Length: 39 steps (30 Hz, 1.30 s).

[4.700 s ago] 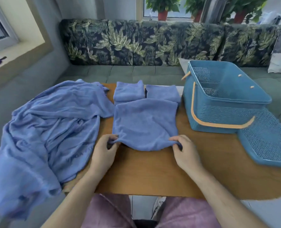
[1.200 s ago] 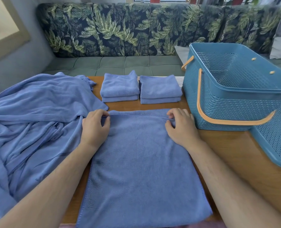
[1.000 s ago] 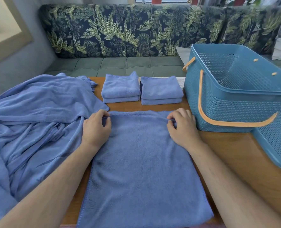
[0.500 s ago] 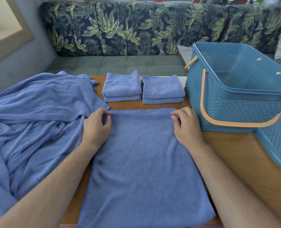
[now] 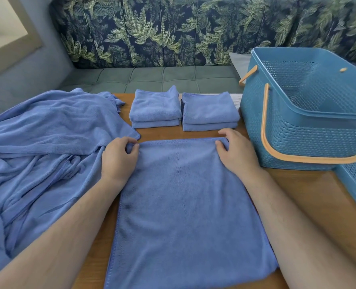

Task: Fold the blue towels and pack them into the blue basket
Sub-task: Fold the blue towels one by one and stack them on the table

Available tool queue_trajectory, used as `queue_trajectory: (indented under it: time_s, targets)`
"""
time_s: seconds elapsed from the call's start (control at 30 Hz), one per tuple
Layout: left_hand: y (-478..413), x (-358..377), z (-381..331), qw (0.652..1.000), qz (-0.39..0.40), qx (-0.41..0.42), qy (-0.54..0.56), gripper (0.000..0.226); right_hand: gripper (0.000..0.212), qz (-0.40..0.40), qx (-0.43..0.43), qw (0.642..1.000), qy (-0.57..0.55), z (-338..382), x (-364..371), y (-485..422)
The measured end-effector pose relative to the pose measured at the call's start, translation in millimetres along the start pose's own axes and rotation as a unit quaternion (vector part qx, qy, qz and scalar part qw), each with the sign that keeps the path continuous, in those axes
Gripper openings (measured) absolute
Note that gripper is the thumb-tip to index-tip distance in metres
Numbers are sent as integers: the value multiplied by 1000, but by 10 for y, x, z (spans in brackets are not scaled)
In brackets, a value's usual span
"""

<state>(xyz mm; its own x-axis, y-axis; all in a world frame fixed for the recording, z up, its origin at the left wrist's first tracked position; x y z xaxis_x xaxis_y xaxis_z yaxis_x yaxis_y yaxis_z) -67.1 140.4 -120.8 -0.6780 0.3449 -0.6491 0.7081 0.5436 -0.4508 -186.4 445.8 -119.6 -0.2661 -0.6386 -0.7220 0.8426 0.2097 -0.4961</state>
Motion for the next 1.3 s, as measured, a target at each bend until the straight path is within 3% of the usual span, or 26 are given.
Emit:
queue_trajectory:
  time_s: [0.17, 0.3, 0.53, 0.67, 0.8, 1.0, 1.3]
  targets:
    - [-8, 65, 44, 998, -3, 44, -48, 10, 12, 23, 1, 1000, 10, -1, 70, 15]
    - [6, 76, 37, 997, -9, 52, -64, 8, 24, -31, -49, 998, 27, 1, 49, 16]
    - [46, -40, -46, 997, -36, 21, 63, 9, 7, -53, -31, 997, -50, 93, -60, 80]
    - [112, -205, -91, 987, -23, -45, 150, 10, 13, -25, -43, 998, -46, 195, -196, 134]
    - [101, -544, -172, 984, -6, -36, 173, 17, 15, -7, -19, 997, -68, 343, -551, 97]
    - [-86, -1279, -476, 992, 28, 21, 121, 19, 12, 12, 1, 998, -60, 709, -1309, -36]
    - [-445, -2175, -1086, 988, -40, 43, 143, 24, 17, 0, 34, 994, -104, 1188, -2150, -321]
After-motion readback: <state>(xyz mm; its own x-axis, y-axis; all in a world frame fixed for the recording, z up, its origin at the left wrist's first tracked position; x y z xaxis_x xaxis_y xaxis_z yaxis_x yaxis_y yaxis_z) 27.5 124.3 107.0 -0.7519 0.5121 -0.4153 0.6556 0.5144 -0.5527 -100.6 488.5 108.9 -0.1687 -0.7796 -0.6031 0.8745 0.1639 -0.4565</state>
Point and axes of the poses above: each hand's wrist, its own y-axis away from the middle knuckle, its own x-axis out of the palm, z = x × y, the point moved 2 cm from there along -y, towards the middle knuckle, and after that the axes turned 8 degrees about -z, right-handed, at the moved point
